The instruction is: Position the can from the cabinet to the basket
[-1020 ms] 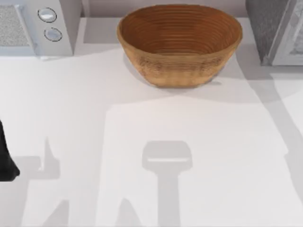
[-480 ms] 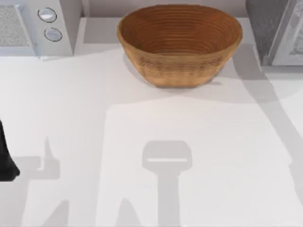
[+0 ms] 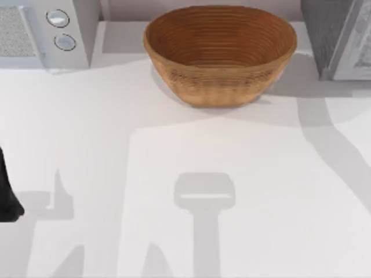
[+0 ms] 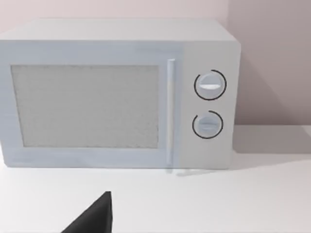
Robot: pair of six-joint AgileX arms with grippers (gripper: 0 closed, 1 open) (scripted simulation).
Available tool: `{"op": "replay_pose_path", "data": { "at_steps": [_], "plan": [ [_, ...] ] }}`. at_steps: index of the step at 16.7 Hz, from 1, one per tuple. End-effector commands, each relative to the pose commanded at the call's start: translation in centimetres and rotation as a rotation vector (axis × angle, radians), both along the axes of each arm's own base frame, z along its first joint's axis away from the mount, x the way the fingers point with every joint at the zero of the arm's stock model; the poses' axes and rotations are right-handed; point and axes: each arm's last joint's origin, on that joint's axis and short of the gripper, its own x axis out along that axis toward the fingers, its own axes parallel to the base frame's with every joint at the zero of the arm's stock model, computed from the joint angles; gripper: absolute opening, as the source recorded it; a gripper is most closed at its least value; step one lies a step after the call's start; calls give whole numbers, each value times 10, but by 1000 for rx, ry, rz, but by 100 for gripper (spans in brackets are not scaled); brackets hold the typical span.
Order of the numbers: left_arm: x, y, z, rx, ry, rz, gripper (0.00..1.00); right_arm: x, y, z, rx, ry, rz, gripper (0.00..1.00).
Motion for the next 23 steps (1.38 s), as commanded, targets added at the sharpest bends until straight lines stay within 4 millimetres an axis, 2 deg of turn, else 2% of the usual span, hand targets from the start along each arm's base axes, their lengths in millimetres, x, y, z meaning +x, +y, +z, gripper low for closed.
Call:
{"op": "replay_pose_path", "data": {
  "at_steps": [5, 8, 11, 13, 15, 17, 23],
  "plan": [
    [0, 0, 0, 0, 0, 0, 100, 1, 0, -2, -2, 6, -2, 0],
    [0, 0, 0, 0, 0, 0, 100, -5, -7, -6, 4, -5, -1, 0],
    [0, 0, 0, 0, 0, 0, 100, -16, -21, -23, 7, -15, -1, 0],
    [0, 0, 0, 0, 0, 0, 100, -23, -31, -44, 3, -12, -2, 0],
    [0, 0, 0, 0, 0, 0, 100, -29, -42, -77, -6, 7, -3, 0],
    [0, 0, 0, 0, 0, 0, 100, -34, -51, -124, -19, 43, -3, 0],
    [0, 0, 0, 0, 0, 0, 100, -52, -76, -294, -24, 134, 0, 0]
  ]
}}
